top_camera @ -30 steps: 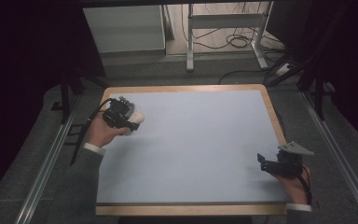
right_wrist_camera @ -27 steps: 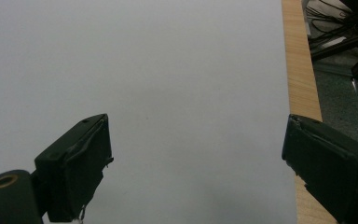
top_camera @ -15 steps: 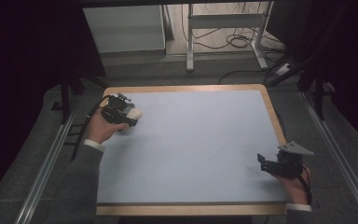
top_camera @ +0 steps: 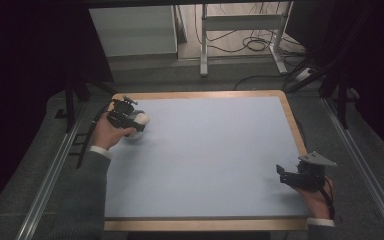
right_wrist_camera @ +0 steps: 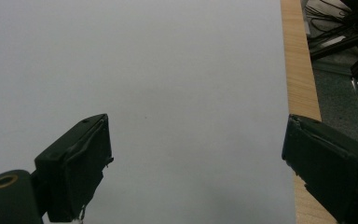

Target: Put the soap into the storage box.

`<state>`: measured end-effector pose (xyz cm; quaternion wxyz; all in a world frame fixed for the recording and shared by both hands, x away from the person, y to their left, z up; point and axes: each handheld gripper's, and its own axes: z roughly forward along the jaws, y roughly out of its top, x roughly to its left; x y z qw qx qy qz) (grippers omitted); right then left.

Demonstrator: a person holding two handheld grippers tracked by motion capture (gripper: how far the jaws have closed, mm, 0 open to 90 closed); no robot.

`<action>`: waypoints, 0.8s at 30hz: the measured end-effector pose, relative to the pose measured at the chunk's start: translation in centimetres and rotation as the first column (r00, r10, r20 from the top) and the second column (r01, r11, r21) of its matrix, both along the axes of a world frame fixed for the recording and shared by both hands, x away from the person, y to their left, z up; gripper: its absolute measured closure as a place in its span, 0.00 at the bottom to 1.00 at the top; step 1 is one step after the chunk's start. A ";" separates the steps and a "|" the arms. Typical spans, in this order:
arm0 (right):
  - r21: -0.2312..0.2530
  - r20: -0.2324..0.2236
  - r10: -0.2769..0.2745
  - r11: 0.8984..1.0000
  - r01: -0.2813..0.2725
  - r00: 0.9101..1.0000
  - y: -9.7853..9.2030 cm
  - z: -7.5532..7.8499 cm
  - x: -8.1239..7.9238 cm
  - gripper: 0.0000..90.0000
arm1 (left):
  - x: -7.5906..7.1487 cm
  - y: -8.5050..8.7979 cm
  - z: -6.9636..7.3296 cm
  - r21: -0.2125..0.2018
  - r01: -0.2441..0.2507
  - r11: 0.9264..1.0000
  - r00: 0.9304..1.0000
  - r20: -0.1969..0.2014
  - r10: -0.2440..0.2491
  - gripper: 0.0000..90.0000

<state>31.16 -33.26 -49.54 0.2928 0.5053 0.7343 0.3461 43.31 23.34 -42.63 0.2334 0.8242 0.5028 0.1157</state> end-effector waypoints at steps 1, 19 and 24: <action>0.002 0.001 0.000 1.000 0.000 1.000 0.0 0.0 0.0 0.09 | 0.1 0.0 0.0 0.003 0.000 1.000 1.000 -0.002 0.000 0.55; 0.007 0.006 -0.008 1.000 0.008 1.000 -0.3 0.1 -0.1 0.09 | 2.0 1.2 -0.8 0.002 -0.052 0.999 0.998 -0.027 0.052 0.55; 0.006 0.008 -0.009 1.000 0.009 1.000 -0.4 0.2 -0.1 0.09 | 2.9 1.5 -1.3 -0.004 -0.081 0.997 0.996 -0.024 0.081 0.55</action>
